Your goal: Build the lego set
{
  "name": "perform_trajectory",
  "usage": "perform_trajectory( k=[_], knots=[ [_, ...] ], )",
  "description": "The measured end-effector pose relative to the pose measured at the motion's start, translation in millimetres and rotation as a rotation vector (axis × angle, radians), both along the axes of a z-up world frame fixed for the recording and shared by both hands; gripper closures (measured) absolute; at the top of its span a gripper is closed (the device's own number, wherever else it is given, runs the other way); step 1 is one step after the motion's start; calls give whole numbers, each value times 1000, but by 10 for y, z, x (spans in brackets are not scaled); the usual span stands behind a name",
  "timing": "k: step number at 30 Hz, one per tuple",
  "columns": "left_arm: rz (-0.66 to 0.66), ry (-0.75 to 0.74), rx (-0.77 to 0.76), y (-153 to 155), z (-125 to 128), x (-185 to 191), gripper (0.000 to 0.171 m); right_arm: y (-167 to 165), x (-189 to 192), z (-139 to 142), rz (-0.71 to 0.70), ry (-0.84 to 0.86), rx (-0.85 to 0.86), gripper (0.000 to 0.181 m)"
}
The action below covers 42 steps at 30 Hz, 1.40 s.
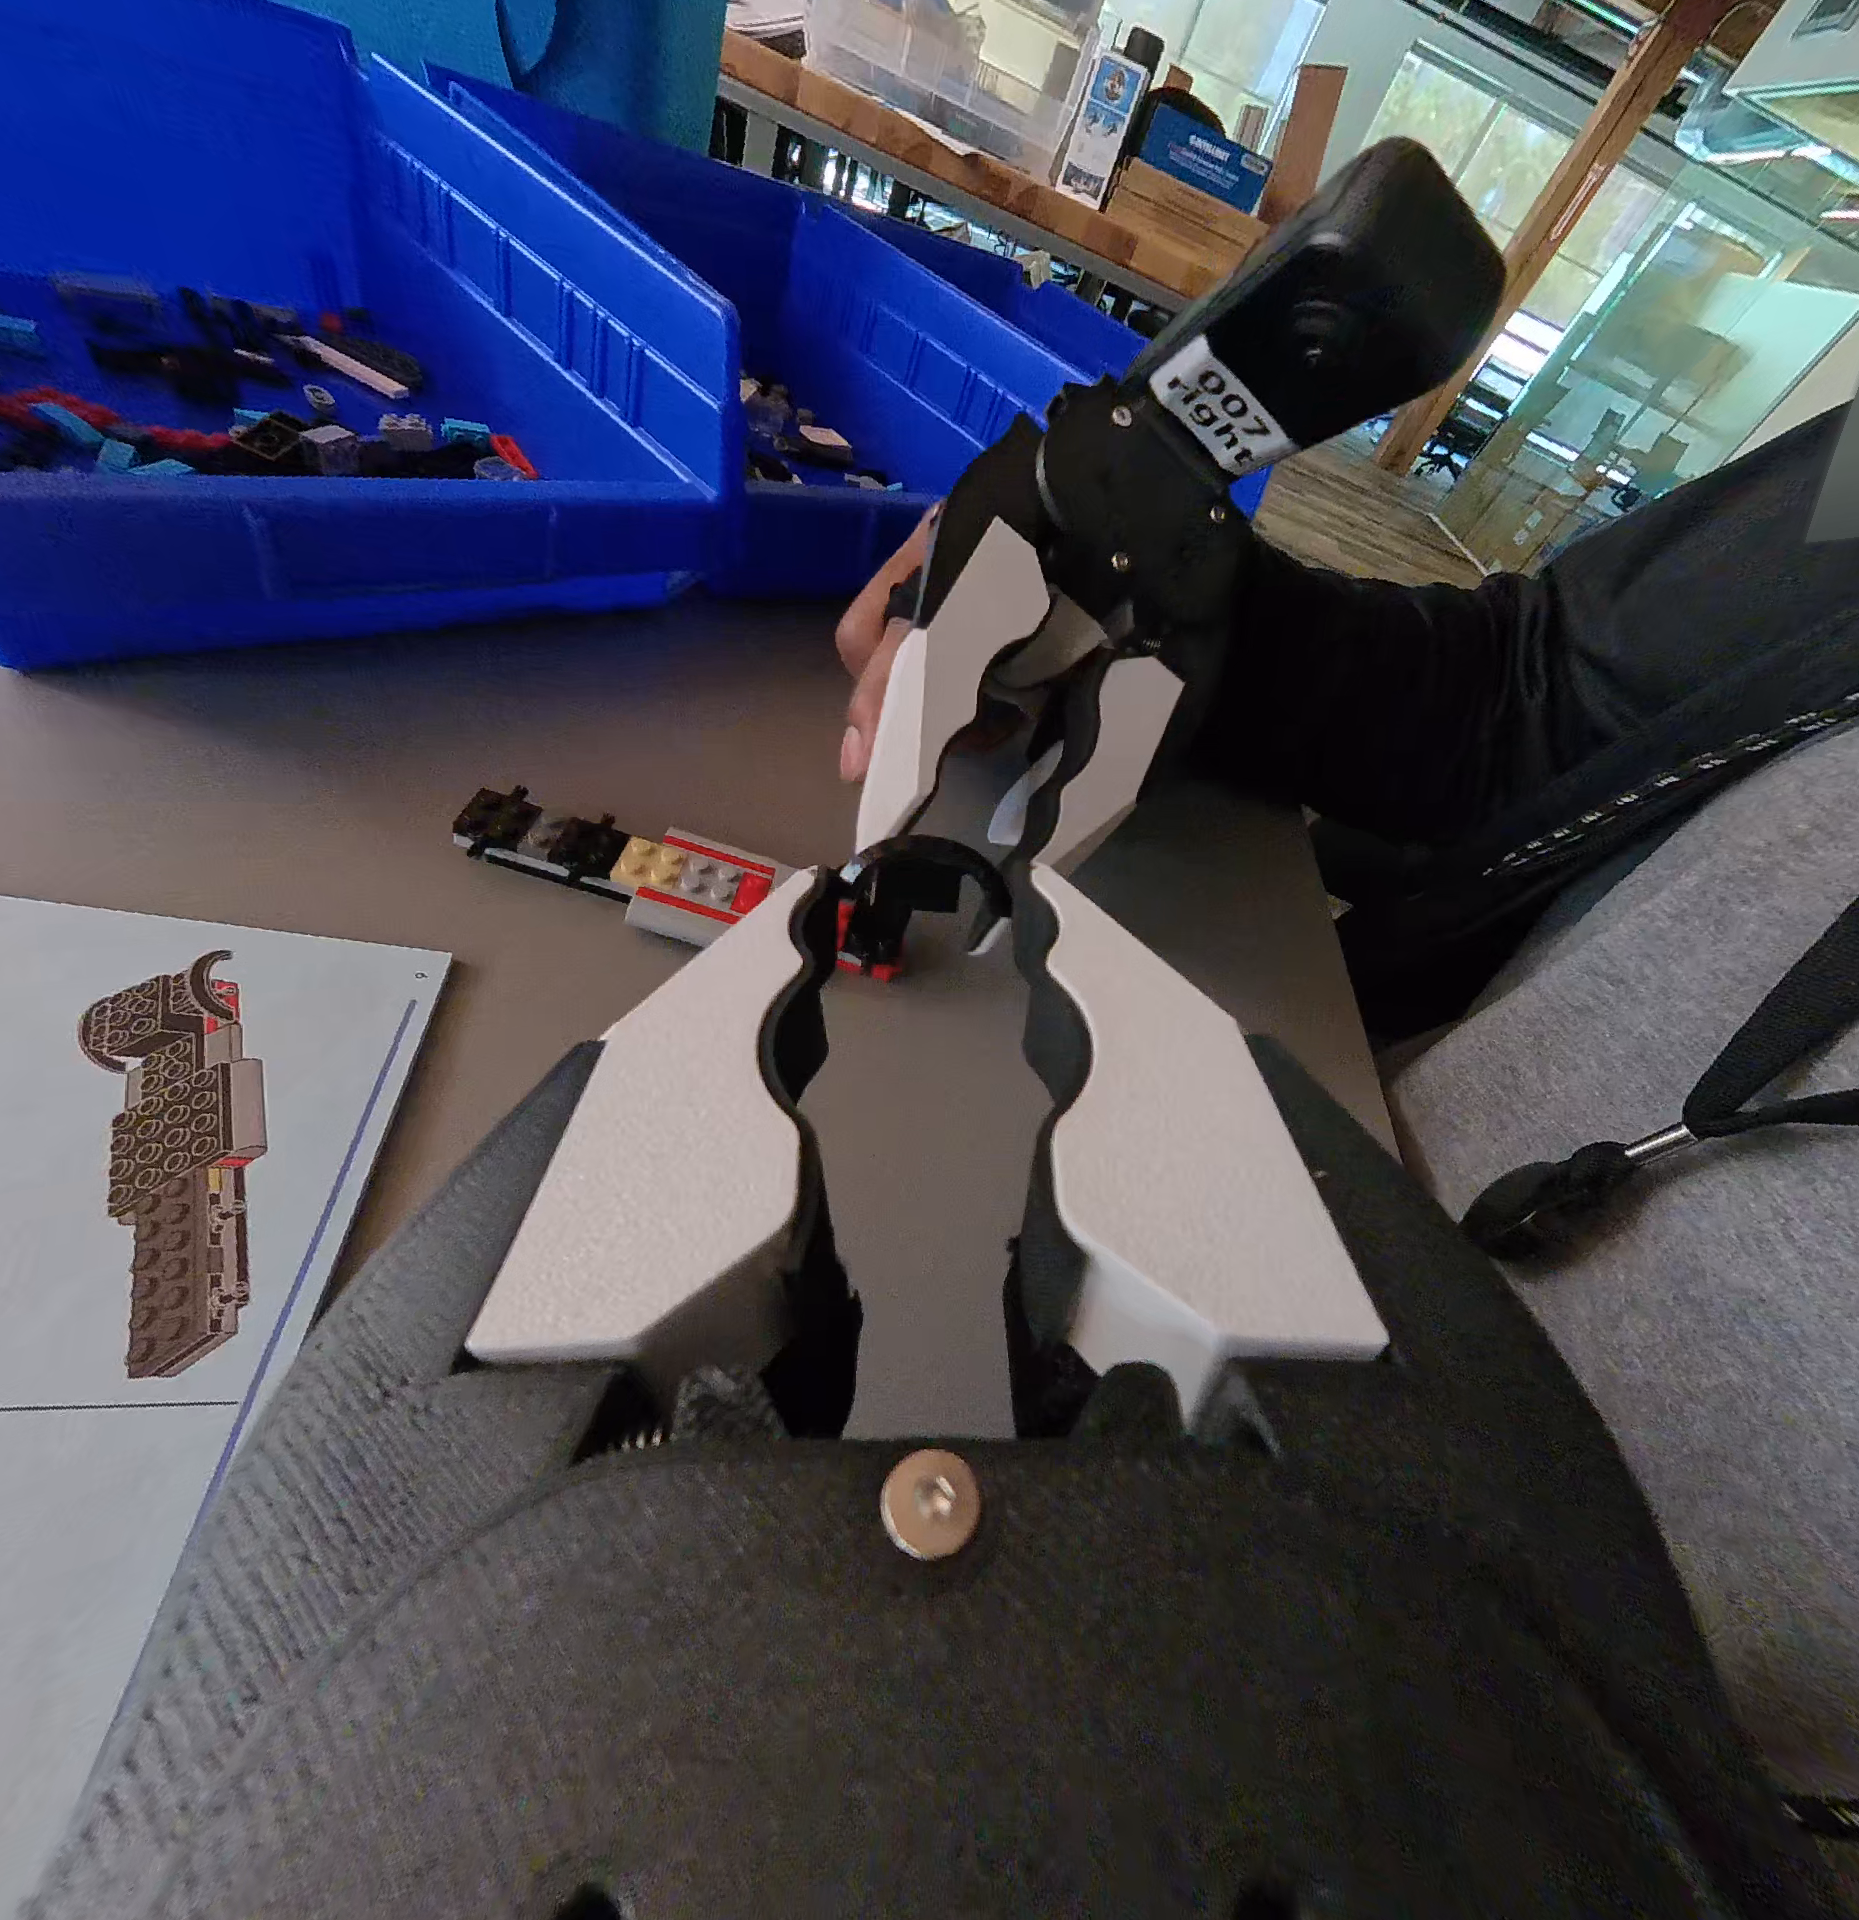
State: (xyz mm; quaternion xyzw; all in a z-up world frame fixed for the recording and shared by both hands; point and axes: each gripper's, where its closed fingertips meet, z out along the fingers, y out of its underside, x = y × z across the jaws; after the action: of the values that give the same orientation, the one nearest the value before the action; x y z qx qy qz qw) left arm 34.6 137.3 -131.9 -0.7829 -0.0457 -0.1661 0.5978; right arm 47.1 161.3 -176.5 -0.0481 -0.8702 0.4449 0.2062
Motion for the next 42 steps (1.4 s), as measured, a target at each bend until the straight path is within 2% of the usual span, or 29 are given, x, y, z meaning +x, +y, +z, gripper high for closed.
perform_trajectory(
  k=[5, 9, 16, 20, 23, 26, 29, 31, 33, 39, 42],
  knots=[
    [-6, -1, 7, -14, 9, 11, 139, 142, -27, 88, -27, -27, -22, 138],
    [-17, -3, 4, -13, 4, 26, 139, 247, -42, 51, -55, -76, -13, 137],
    [-27, 13, -124, 35, -195, 55, 139, 185, -23, -106, -49, -59, 73, 138],
    [-31, 26, -145, 65, -229, 80, 139, 77, -50, 11, -58, -36, 18, 141],
    [-15, -101, -40, 91, -48, 88, 139, -45, -87, 190, -90, 59, -69, 144],
    [24, -336, 130, 112, 209, 35, 139, -131, -149, 465, -154, 286, -187, 149],
    [56, -573, 281, 98, 375, -59, 139, -175, -120, 606, -170, 465, -205, 150],
    [46, -675, 340, 90, 424, -63, 139, -162, -143, 684, -206, 538, -201, 150],
    [38, -697, 348, 103, 427, -27, 139, -174, -136, 754, -216, 553, -234, 151],
    [24, -633, 325, 140, 415, 79, 139, -198, -93, 819, -189, 566, -270, 165],
    [-15, -543, 293, 127, 401, 169, 135, -174, -58, 850, -164, 528, -316, 166]
  ],
)
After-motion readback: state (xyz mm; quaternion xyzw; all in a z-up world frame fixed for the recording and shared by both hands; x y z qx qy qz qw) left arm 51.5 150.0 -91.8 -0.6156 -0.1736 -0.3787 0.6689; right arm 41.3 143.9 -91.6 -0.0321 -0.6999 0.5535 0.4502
